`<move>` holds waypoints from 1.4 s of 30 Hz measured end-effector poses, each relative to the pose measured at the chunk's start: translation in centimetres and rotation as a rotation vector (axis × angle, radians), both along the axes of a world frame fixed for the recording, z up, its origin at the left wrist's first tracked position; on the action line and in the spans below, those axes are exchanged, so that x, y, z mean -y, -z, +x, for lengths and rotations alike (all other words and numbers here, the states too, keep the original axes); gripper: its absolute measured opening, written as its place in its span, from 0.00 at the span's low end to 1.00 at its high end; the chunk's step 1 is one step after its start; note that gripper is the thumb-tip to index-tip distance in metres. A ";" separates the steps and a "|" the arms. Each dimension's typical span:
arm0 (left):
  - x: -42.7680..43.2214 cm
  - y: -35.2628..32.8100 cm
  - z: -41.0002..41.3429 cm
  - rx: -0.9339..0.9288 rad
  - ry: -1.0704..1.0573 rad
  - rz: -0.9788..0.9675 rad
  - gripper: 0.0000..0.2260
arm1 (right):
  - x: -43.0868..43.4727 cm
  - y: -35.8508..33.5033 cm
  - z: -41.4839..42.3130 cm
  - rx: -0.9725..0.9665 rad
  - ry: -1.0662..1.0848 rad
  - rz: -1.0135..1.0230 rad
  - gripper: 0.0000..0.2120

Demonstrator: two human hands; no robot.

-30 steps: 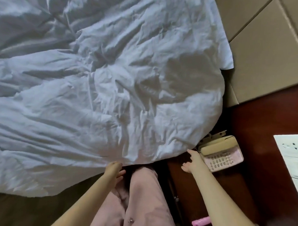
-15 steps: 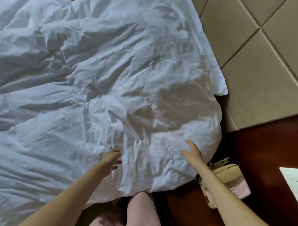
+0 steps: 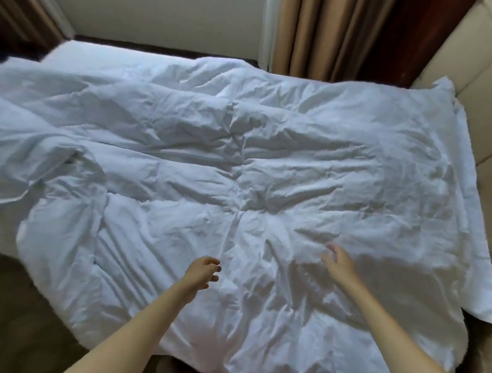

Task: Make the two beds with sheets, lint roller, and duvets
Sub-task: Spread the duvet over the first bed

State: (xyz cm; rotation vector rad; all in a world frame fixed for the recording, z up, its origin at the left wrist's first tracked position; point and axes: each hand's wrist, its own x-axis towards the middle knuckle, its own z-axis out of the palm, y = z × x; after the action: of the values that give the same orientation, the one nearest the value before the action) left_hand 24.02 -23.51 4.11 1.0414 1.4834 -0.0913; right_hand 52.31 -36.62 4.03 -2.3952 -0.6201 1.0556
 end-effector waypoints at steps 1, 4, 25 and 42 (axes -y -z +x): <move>-0.4 -0.2 -2.2 -0.012 -0.048 -0.002 0.10 | -0.3 0.5 -2.1 -0.039 -0.038 -0.059 0.18; -1.0 -0.7 -9.6 -0.063 -0.223 -0.037 0.09 | -1.2 1.5 -9.0 -0.152 -0.224 -0.212 0.17; -16.5 -3.6 -60.5 -0.139 -0.704 -0.026 0.10 | -29.3 -2.0 -58.0 -0.288 -0.628 -0.159 0.10; -52.8 1.4 -68.7 -0.028 -0.397 -0.257 0.11 | -66.2 3.1 -74.0 -1.207 0.542 0.263 0.15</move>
State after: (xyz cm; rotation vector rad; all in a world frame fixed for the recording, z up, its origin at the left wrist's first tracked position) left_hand -44.71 29.26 2.74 0.5305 1.6287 -0.0134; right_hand -21.72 29.62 0.95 -1.1919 0.2919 1.6919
